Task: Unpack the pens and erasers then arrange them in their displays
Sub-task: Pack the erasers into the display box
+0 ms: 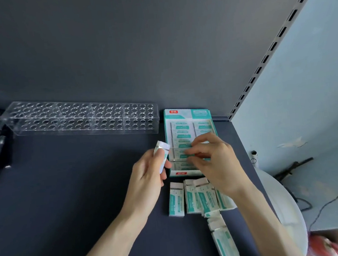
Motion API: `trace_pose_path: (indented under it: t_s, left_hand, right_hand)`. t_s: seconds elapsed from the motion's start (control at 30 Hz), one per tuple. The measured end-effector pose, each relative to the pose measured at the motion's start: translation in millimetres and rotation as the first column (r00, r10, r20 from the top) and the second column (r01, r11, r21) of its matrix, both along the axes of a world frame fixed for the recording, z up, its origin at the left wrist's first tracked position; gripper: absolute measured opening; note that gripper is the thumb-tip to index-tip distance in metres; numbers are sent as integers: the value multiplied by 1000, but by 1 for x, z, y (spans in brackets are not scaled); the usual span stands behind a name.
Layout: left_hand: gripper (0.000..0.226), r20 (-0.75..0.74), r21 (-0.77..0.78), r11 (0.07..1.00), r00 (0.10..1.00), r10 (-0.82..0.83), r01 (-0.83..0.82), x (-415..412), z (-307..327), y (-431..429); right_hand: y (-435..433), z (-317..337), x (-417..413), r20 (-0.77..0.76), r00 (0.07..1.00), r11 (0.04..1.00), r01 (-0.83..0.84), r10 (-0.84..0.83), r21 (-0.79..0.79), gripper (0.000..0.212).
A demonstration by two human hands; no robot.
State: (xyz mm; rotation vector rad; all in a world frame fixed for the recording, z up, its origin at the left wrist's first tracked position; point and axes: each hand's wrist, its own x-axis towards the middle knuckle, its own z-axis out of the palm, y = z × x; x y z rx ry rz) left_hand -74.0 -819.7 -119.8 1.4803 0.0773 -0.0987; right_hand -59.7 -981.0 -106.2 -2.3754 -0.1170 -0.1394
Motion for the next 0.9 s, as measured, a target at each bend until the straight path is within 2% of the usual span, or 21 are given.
trace_pose_path:
  t_s: [0.1, 0.2, 0.3, 0.37, 0.4, 0.47, 0.57, 0.7, 0.77, 0.87, 0.9]
  left_hand:
    - [33, -20, -63, 998, 1000, 3, -5, 1, 2, 0]
    - [30, 29, -64, 997, 999, -34, 35, 0, 2, 2]
    - [25, 101, -89, 993, 993, -68, 77, -2, 6, 5]
    - [18, 126, -164, 983, 990, -57, 78, -3, 6, 6]
    - [17, 137, -194, 978, 989, -51, 77, -3, 5, 5]
    - [18, 156, -221, 972, 987, -43, 77, -3, 4, 5]
    - [17, 201, -215, 971, 978, -65, 108, -4, 5, 5]
    - [19, 243, -90, 989, 965, -96, 121, -2, 6, 7]
    - [20, 242, 12, 994, 964, -112, 113, -2, 4, 6]
    - [26, 264, 234, 972, 960, -88, 25, -2, -1, 7]
    - [34, 261, 298, 954, 962, -84, 3, -3, -3, 7]
  right_hand:
    - [0, 1, 1, 1, 999, 998, -44, 45, -44, 15]
    - [1, 2, -2, 9, 999, 998, -51, 51, -31, 15]
    - [1, 6, -7, 38, 999, 987, 2, -9, 158, 12]
    - [1, 11, -11, -24, 1000, 949, 21, -14, 315, 11]
    - [2, 13, -13, -67, 998, 922, 26, 0, 386, 10]
    - [2, 16, -18, -126, 990, 853, 16, 58, 521, 22]
    - [2, 18, -23, -130, 981, 777, -30, 143, 628, 29]
    - [-1, 16, -27, -137, 972, 670, -28, 192, 742, 19]
    - [-5, 16, -28, -125, 976, 655, -24, 180, 755, 15]
    - [-16, 18, -28, -92, 995, 760, 24, 48, 649, 5]
    - [-21, 16, -27, -82, 996, 802, 67, -23, 593, 10]
